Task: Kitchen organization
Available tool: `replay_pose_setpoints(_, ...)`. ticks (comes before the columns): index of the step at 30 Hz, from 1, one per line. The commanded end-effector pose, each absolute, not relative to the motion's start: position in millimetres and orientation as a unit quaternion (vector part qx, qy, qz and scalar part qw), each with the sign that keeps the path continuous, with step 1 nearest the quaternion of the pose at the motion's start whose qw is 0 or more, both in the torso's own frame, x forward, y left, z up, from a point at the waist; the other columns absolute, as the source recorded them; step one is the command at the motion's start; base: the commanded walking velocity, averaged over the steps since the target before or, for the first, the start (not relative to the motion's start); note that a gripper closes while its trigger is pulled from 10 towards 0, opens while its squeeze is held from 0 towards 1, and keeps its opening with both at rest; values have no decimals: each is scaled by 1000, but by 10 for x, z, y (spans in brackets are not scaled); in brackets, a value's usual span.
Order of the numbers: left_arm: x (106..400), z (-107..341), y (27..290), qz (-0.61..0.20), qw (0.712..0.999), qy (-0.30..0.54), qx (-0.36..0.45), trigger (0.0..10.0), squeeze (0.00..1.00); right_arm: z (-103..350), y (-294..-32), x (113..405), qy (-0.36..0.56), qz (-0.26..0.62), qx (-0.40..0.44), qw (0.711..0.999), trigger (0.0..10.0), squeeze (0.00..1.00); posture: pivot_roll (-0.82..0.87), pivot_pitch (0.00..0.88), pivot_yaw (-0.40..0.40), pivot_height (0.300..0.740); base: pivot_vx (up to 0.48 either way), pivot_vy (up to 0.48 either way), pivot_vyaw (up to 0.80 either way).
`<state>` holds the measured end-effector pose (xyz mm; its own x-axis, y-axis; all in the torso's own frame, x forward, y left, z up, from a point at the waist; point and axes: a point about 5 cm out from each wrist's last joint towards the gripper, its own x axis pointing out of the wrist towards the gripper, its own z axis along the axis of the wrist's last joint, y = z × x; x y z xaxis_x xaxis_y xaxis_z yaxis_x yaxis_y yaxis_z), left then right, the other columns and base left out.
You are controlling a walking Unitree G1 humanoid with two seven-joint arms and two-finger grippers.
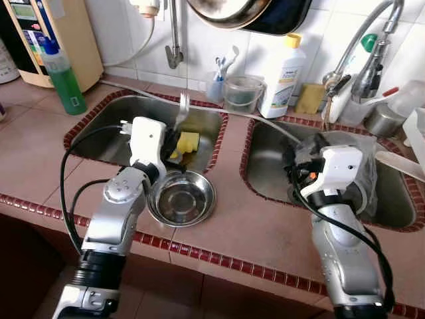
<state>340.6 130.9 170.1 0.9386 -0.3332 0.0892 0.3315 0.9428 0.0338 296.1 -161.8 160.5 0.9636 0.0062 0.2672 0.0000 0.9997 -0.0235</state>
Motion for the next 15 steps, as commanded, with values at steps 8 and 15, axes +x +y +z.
replay_pose_setpoints(8,3448,1590,1190,-180,981,-74,-23,10000,0,1506,-1565,3079,-128,-77,-74,986,10000,0,51,0,-18,740,0,0,0)
replay_pose_setpoints(15,3515,1659,1224,-164,981,-96,-39,10000,0,1457,-1591,3095,-132,-95,-71,984,10000,0,39,0,-6,740,0,0,0)
